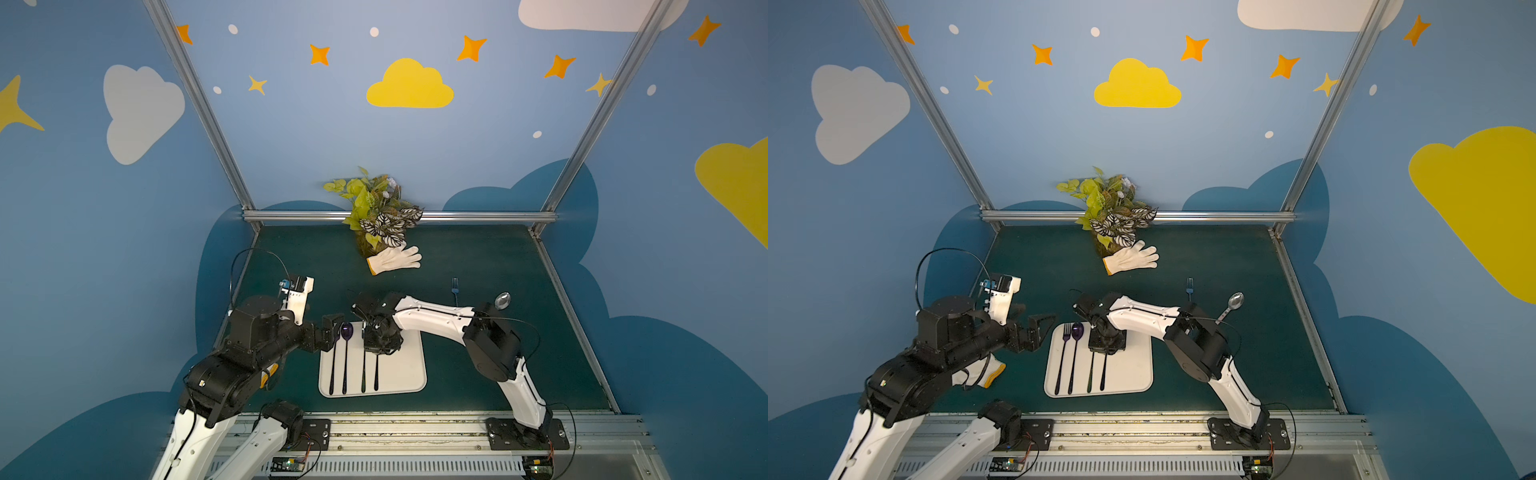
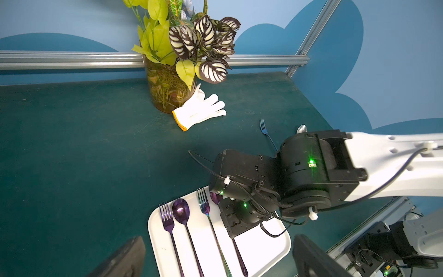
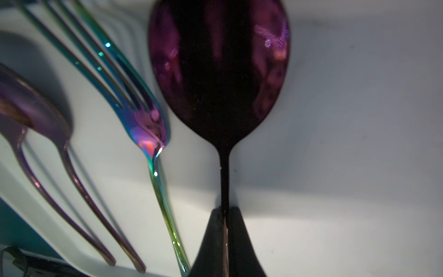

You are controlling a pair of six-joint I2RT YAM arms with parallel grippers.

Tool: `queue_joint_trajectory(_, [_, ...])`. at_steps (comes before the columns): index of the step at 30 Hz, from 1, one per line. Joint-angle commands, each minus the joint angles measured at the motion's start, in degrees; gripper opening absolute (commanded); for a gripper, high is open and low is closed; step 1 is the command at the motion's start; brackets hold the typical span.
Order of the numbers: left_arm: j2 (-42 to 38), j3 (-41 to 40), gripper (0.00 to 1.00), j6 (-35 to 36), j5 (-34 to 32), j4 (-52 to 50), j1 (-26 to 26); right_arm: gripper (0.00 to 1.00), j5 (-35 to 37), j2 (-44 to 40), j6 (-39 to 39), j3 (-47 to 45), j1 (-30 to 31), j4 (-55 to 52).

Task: Set the spoon and fork side by side
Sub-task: Place the spoon on the tray.

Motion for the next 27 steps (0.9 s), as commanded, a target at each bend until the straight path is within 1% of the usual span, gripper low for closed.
queue_joint_trajectory(1, [0.3,-0.6,1.0,0.26,-0.36,0.54,0.1,0.0,-0.53,1.48,-0.15,1.03,0.76,-1.56])
queue_joint_trajectory(7, [0.46,-0.73,1.0,0.13,-0.28,0.88,0.14,0.0,-0.33,1.4,-0.01,0.28,0.88,-1.57])
queue_joint_trajectory(11, [0.52,-0.82,1.0,0.27,-0.19,0.91,0.08,0.14,0.11,0.88,-0.42,0.28,0.53,-1.82])
queue_joint_trajectory(17, [0.64,-0.65,1.0,0.44,-0.36,1.03,0.16,0.21,0.67,-1.12,-1.47,1.2,0.18,-2.56])
queue_joint_trajectory(23, [1.39,-0.71,1.0,0.49,-0.45,1.05,0.09,0.29,4.4,-8.34,-5.12,0.67,-2.05,-6.73])
queue_joint_trajectory(27, [1.64,-0.81,1.0,0.55,-0.41,0.67,0.13,0.33,6.98,-15.44,-9.65,-4.33,-7.17,-10.47])
